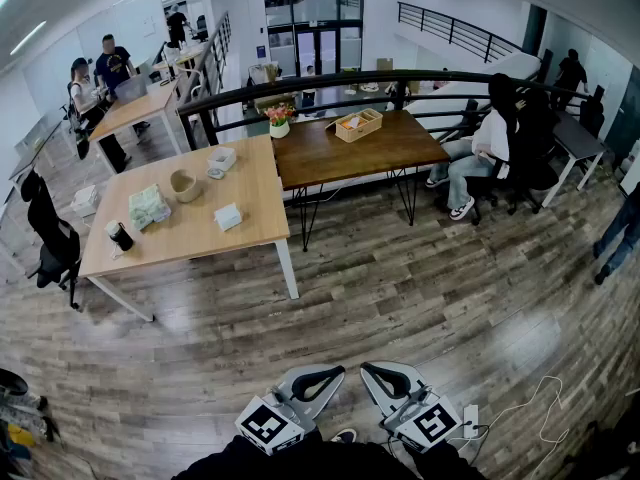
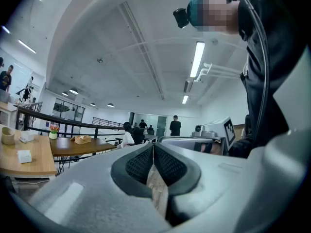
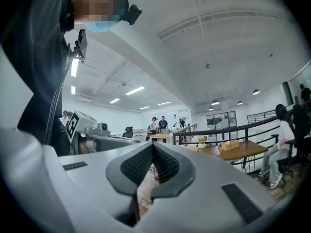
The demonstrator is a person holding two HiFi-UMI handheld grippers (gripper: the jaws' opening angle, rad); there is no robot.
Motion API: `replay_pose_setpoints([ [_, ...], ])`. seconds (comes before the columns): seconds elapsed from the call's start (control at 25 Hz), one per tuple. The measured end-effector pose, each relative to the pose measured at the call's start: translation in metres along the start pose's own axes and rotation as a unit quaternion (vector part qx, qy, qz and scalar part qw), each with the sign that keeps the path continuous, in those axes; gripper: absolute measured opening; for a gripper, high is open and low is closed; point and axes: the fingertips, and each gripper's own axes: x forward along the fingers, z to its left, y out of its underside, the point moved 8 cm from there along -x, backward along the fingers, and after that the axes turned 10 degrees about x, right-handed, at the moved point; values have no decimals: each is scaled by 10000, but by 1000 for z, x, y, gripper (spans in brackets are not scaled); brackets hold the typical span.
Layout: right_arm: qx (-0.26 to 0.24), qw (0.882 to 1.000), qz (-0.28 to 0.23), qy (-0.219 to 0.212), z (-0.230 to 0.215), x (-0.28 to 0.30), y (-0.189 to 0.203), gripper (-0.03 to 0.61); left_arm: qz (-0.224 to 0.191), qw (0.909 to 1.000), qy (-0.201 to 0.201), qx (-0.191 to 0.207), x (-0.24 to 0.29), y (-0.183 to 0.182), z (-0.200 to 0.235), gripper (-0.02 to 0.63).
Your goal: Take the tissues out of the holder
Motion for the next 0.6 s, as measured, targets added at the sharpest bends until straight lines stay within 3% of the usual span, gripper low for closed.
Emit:
replay_pose_setpoints([
  [0.6,-29,9999,-149,74,12,-27,-5,6,68,9999,90,27,-1,-6,-25,9],
])
